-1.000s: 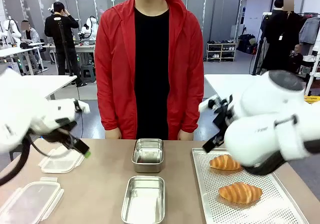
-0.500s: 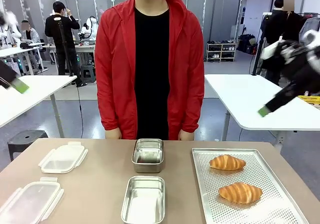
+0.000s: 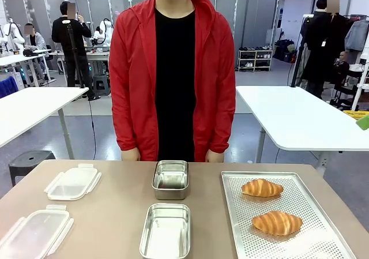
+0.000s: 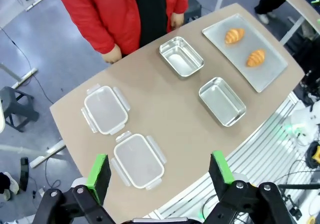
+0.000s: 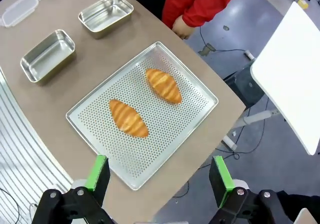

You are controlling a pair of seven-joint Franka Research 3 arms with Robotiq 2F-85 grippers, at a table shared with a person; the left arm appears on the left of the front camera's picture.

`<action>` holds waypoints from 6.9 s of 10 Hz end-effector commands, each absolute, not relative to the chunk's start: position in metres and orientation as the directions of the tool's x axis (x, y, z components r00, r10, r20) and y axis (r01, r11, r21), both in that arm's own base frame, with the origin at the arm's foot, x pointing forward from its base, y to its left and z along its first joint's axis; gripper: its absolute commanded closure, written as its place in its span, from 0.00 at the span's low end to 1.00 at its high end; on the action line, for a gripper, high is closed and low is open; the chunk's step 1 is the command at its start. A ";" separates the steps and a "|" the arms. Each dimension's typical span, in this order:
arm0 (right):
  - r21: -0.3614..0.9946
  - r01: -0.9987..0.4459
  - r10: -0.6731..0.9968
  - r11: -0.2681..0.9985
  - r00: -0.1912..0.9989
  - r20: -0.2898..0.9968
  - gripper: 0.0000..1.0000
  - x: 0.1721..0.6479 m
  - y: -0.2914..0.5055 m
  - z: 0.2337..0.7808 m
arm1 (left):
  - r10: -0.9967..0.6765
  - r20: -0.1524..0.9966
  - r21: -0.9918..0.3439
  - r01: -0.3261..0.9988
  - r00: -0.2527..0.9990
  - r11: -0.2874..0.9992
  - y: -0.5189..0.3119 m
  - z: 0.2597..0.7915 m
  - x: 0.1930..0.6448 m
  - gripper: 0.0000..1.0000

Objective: Place the bread into the airtight container.
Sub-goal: Pick up a Butter Roll and place it into an empty Airtight Container.

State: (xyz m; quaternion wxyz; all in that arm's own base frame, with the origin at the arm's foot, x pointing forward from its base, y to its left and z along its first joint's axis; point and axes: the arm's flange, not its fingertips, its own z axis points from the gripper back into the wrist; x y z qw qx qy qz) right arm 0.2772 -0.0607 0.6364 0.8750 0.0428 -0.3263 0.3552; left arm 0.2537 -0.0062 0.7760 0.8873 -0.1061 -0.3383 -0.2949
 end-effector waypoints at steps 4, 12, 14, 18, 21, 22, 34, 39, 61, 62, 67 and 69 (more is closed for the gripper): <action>-0.159 -0.659 0.603 0.736 0.530 0.595 0.00 0.283 -0.055 0.635 | -0.451 0.663 0.011 0.595 0.597 0.804 -0.006 0.776 0.254 0.00; -0.275 -0.961 0.955 0.020 -0.063 0.289 0.00 0.348 0.064 0.523 | -0.451 0.663 0.011 0.595 0.597 0.804 -0.006 0.776 0.254 0.00; -0.213 -0.977 0.975 -0.015 -0.062 0.214 0.00 0.354 0.081 0.465 | -0.451 0.663 0.011 0.595 0.597 0.804 -0.006 0.776 0.254 0.00; -0.197 -0.980 0.989 0.003 -0.026 0.145 0.00 0.358 0.088 0.393 | -0.451 0.663 0.011 0.595 0.597 0.804 -0.006 0.776 0.254 0.00; -0.156 -0.987 0.993 0.045 0.027 0.116 0.00 0.364 0.080 0.359 | -0.451 0.663 0.011 0.595 0.597 0.804 -0.006 0.776 0.254 0.00; -0.157 -0.987 0.995 0.038 0.022 0.099 0.00 0.365 0.077 0.347 | -0.451 0.663 0.011 0.595 0.597 0.804 -0.006 0.776 0.254 0.00; -0.092 -0.995 0.995 0.048 0.039 0.090 0.19 0.376 0.065 0.277 | -0.451 0.663 0.011 0.595 0.597 0.804 -0.006 0.776 0.254 0.00; -0.078 -0.994 0.994 0.073 0.066 0.087 0.37 0.379 0.064 0.296 | -0.451 0.663 0.011 0.595 0.597 0.804 -0.006 0.776 0.254 0.00; -0.078 -0.962 0.964 0.260 0.254 0.077 0.37 0.352 0.390 0.441 | -0.451 0.663 0.011 0.595 0.597 0.804 -0.006 0.776 0.254 0.00; -0.078 -0.962 0.964 0.260 0.254 0.077 0.37 0.352 0.390 0.441 | -0.451 0.663 0.011 0.595 0.597 0.804 -0.006 0.776 0.254 0.00; 0.025 -0.802 0.788 0.597 0.592 0.166 0.37 0.377 0.370 0.438 | -0.451 0.663 0.011 0.595 0.597 0.804 -0.006 0.776 0.254 0.00; 0.077 -0.613 0.610 0.786 0.790 0.061 0.37 0.371 0.378 0.418 | -0.451 0.663 0.011 0.595 0.597 0.804 -0.006 0.776 0.254 0.00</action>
